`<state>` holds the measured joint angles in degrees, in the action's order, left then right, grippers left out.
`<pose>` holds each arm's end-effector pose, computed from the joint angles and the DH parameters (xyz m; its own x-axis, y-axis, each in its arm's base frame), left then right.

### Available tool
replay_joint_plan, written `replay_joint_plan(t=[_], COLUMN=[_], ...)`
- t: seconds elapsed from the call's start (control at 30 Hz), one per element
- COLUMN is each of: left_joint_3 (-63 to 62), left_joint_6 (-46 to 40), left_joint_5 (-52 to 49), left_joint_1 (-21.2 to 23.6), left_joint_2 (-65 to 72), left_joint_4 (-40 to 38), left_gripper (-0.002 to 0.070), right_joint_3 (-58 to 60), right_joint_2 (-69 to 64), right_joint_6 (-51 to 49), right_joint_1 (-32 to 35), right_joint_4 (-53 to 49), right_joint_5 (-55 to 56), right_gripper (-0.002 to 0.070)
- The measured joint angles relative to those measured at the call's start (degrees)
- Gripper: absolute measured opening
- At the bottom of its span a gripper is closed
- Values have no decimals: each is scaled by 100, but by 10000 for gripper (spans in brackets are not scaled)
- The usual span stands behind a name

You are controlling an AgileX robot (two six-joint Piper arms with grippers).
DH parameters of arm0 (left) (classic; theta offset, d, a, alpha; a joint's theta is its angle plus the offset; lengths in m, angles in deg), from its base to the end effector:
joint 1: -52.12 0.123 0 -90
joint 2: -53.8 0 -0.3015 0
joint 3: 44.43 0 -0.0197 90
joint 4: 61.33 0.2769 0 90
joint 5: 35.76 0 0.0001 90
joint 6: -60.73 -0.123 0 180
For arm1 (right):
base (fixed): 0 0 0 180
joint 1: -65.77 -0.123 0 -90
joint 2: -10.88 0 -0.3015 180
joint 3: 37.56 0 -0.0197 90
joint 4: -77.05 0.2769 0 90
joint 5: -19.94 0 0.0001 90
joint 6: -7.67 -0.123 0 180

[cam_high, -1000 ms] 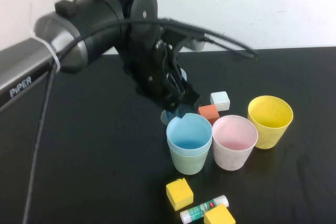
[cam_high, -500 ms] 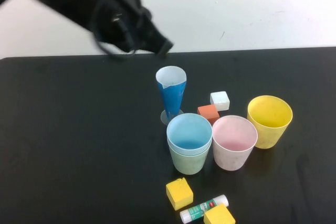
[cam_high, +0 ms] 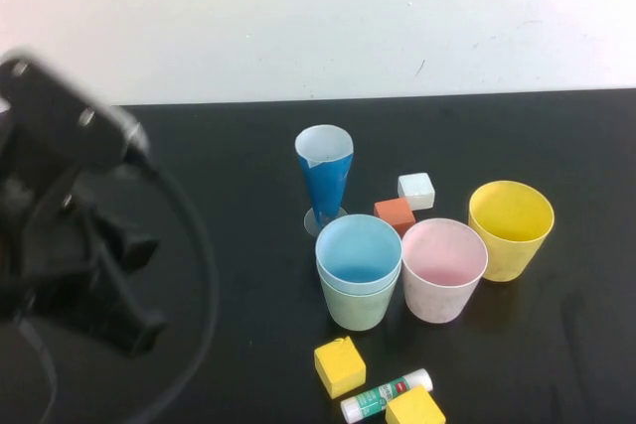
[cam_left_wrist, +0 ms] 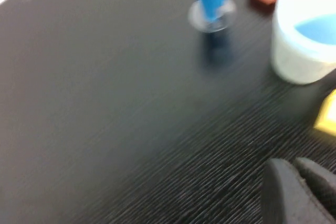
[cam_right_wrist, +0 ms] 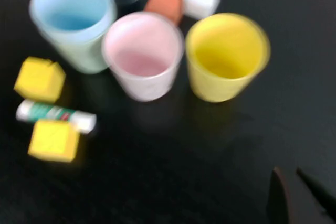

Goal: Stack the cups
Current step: Pick up the yellow cup

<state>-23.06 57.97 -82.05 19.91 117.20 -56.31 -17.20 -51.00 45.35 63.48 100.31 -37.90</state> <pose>0.2001 -0.1169 0.3569 -0.4979 0.4417 -0.7463 0.5488 0.8268 0.1232 0.2055 0.0494 0.3598 -0.5628 -0.4180 -0.7131 -0.5483 0.8344 -0.0564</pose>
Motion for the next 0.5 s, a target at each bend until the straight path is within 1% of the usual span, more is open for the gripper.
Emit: replay_joint_plan(t=[0.1, 0.2, 0.3, 0.4, 0.5], left_joint_3=[357, 522, 583, 598, 598], left_joint_6=[219, 469, 588, 629, 629], left_joint_5=[109, 146, 176, 177, 153], left_joint_1=[0, 0, 0, 0, 0], left_joint_2=[-327, -508, -585, -598, -598], left_joint_4=[336, 664, 807, 840, 871], left_gripper=[1, 1, 1, 1, 1], right_joint_3=[-479, -1115, -1787, -2296, -2800], right_joint_2=[-830, -1803, -2676, -3378, -4055], right_joint_6=[38, -120, -380, -539, -662], right_joint_1=[-497, -1051, -1494, -1750, -1838], right_joint_4=[-250, -837, -1418, -1707, -1805], right_joint_5=[-356, -776, -1078, -1197, -1221], right_gripper=[-1, -1, -1, -1, 1])
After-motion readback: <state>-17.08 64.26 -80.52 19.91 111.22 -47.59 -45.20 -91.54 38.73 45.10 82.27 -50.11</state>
